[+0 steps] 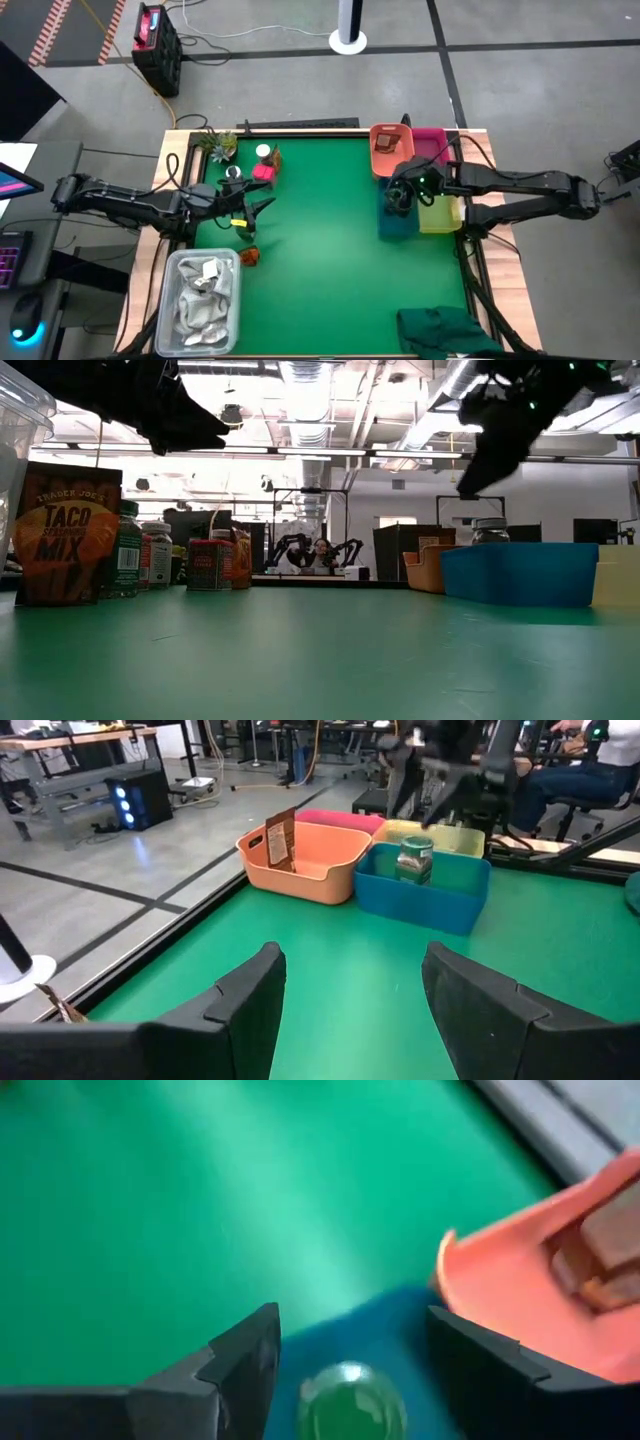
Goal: Sort spices by type
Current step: Put the green seasoning bottle into the blue bin
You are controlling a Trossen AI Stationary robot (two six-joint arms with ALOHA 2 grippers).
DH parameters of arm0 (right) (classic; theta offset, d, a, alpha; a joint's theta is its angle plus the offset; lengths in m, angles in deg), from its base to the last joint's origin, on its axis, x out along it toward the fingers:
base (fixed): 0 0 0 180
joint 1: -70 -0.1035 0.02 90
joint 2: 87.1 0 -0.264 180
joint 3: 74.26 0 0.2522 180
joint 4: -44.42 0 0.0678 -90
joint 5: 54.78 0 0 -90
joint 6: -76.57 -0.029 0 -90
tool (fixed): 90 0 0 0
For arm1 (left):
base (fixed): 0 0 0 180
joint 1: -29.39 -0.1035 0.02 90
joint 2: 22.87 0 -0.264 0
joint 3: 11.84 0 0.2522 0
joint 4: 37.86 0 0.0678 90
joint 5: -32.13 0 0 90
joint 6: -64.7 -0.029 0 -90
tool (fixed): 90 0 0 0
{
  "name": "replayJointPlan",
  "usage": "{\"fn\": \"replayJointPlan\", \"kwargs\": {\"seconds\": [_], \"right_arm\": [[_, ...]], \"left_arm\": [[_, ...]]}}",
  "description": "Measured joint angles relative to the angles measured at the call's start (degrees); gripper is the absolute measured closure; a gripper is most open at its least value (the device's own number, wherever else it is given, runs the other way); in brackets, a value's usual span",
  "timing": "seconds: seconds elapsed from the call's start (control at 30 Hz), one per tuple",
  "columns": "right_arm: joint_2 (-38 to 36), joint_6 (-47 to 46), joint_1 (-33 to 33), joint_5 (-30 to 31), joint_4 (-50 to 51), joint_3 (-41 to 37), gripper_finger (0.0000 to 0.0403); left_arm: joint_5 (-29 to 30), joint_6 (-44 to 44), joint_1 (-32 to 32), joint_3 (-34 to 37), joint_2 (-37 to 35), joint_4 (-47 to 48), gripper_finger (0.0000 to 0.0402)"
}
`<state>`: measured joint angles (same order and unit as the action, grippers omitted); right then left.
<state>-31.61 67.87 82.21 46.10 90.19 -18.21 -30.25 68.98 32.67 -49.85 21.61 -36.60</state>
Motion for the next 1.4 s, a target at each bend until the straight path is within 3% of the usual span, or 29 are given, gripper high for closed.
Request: {"fn": "replayJointPlan", "kwargs": {"seconds": [0.17, 0.33, 0.5, 0.73, 0.9, 1.13, 1.4], "right_arm": [[2.12, 1.88, -3.05, 1.09, -9.49, 1.56, 0.0131], [10.05, 3.63, -6.9, 1.04, -21.6, 1.53, 0.0131], [20.33, 6.73, -10.44, 0.82, -33.71, 2.02, 0.0131], [32.04, 11.95, -12.2, -1.09, -35.41, 11.81, 0.0131], [37.28, 15.36, -12.61, -2.29, -35.14, 17.67, 0.0131], [41.18, 16.22, -11.08, -2.61, -34.82, 18.84, 0.0131], [43.15, 16.27, -10.56, -3.28, -36.18, 18.84, 0.0131]], "left_arm": [[2.8, -1.87, 0.02, 0.0, -0.01, 0.13, 0.0175], [7.51, -1.64, -0.01, -0.02, -0.03, 2.8, 0.0175], [7.61, 2.47, -0.01, -4.47, -0.05, 13.03, 0.0175], [6.77, 8.13, 0.05, -10.18, -0.03, 27.68, 0.0175], [-0.83, 9.11, 0.08, -13.18, -0.01, 33.45, 0.0175], [-18.81, 10.47, 0.08, -20.94, 0.16, 49.0, 0.0175], [-19.88, 14.96, 0.1, -21.47, 2.85, 60.31, 0.0162]]}}
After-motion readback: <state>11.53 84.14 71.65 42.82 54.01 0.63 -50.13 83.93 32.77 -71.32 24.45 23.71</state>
